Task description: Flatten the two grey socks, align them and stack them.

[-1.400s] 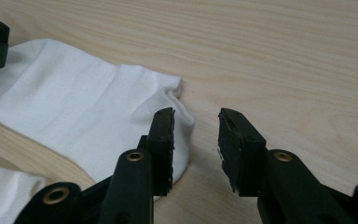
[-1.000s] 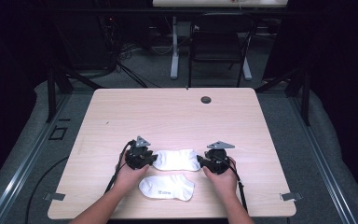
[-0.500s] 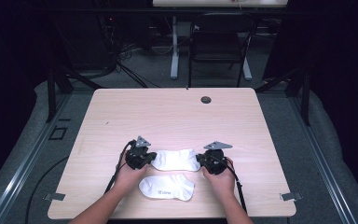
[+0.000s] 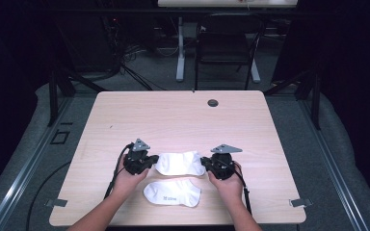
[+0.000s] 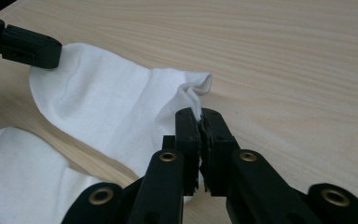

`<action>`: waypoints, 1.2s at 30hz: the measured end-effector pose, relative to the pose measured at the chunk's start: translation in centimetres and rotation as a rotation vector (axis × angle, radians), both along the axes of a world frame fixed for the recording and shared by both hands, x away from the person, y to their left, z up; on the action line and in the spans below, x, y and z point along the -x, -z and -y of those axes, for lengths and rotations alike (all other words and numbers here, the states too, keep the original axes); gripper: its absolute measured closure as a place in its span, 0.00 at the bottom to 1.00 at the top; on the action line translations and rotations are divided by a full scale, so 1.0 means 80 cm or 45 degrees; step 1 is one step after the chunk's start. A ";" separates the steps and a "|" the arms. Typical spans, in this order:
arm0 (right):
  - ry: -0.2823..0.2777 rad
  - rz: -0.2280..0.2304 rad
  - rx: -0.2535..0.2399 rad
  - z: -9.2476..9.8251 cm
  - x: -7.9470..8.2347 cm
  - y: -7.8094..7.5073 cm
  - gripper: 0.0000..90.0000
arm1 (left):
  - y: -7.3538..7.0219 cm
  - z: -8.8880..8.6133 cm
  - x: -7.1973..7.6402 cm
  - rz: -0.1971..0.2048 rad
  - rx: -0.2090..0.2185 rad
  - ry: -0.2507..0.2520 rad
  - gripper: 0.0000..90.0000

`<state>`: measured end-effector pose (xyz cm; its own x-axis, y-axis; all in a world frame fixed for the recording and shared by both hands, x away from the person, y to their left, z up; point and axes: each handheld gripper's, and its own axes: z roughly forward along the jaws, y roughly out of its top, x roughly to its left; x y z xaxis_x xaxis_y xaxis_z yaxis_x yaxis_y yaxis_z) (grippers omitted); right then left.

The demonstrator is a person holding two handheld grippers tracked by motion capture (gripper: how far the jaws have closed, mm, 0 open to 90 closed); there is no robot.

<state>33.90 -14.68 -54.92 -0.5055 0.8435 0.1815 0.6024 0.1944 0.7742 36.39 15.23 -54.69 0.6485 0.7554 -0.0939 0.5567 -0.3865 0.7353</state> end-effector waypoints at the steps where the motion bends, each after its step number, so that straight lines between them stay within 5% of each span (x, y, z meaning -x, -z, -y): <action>1: -0.007 0.006 0.000 -0.001 0.001 -0.003 0.96 | -0.002 -0.001 0.002 0.003 0.001 0.004 0.99; 10: -0.064 -0.009 0.000 -0.008 0.019 -0.024 0.96 | -0.015 -0.015 0.027 0.022 0.018 0.034 0.99; 36: -0.191 -0.044 0.020 -0.021 0.093 -0.019 0.96 | -0.011 -0.039 0.094 -0.016 0.049 0.090 0.99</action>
<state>26.47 -13.04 -53.41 -0.6198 0.7618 0.1883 0.5918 0.2962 0.7497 28.88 18.34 -53.80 0.6986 0.7035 -0.1307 0.5386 -0.3968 0.7433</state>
